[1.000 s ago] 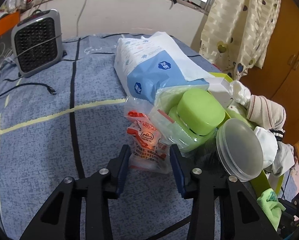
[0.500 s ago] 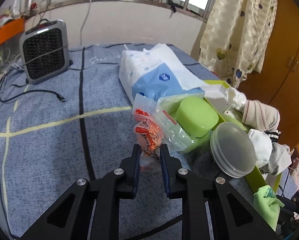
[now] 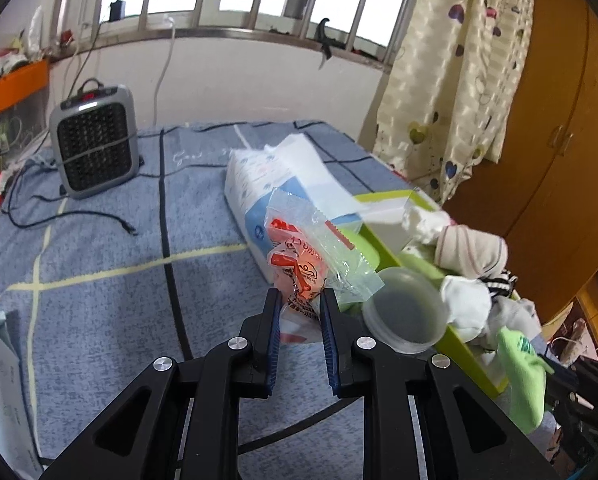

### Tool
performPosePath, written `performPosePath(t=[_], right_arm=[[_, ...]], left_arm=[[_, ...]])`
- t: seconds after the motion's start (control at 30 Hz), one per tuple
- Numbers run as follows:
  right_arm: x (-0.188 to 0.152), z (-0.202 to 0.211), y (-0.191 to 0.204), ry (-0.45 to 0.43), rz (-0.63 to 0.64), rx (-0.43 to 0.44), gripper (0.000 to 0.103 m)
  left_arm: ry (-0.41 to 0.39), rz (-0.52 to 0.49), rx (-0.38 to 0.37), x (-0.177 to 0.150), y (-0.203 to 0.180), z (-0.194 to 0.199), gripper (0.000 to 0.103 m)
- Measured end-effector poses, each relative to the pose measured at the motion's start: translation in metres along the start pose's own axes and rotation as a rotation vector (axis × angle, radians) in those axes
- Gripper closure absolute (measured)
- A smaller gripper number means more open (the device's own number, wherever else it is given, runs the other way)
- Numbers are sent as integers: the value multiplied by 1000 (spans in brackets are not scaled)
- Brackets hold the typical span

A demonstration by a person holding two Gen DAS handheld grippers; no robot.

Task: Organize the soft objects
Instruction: 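Close the left tool on the orange-printed bag while the right tool carries the green cloth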

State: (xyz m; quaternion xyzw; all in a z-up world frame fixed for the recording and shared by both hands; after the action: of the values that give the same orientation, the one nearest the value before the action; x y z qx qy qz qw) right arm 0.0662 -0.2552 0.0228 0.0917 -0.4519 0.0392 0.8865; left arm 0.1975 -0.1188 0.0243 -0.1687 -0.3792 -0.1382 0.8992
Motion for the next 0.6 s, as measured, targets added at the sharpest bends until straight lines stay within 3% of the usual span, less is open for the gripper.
performPosePath(t=[0.3,0.6], right_arm=[[7,13,-48,-22,-48,-140,94],[6,20,-80,-24,-80,-240,94]], left_arm=[[-27,-39,-67,19,-35,6,85],[15,-79,-146,26,-80,-16,85]])
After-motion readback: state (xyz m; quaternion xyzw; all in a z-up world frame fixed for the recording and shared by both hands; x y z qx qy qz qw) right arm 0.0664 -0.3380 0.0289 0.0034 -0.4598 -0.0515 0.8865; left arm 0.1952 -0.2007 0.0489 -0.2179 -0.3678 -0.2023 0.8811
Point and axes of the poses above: each gripper's, at about its wrist camera, not at the fingertips, and z roughly against the way its jaws point, y to its left, x to its top, the point moved 8 cm from there along -z, roughly the way its jaws point, and after that the axes turned 1 degree about x, right-handed, at the moved point
